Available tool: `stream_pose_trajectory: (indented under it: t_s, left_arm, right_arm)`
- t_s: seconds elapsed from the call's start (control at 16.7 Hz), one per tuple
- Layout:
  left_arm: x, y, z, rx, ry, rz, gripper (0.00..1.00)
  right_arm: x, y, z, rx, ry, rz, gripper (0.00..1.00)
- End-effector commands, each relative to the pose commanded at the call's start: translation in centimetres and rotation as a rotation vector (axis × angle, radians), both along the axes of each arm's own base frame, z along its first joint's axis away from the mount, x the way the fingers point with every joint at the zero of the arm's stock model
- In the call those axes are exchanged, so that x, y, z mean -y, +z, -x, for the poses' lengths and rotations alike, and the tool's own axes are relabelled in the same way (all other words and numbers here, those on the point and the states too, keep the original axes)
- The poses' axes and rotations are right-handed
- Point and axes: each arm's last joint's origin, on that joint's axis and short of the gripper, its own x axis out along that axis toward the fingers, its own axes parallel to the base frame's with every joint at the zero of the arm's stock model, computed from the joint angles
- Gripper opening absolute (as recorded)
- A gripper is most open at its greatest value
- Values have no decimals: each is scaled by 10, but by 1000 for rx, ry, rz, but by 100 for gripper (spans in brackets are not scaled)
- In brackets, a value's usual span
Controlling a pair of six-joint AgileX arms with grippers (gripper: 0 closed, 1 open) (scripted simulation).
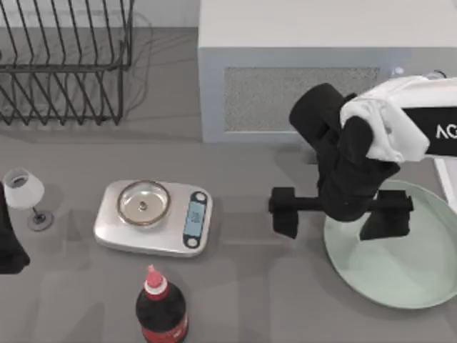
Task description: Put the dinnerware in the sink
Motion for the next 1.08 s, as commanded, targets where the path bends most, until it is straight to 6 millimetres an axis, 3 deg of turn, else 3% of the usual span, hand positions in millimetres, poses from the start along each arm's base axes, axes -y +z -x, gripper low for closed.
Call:
stream_pose_trajectory:
  t_s: [0.66,1.08]
  left_arm:
    - [0,0,0,0,0,0,100]
    - [0,0,0,0,0,0,100]
  right_arm:
    - [0,0,0,0,0,0,2]
    - [0,0,0,0,0,0,0]
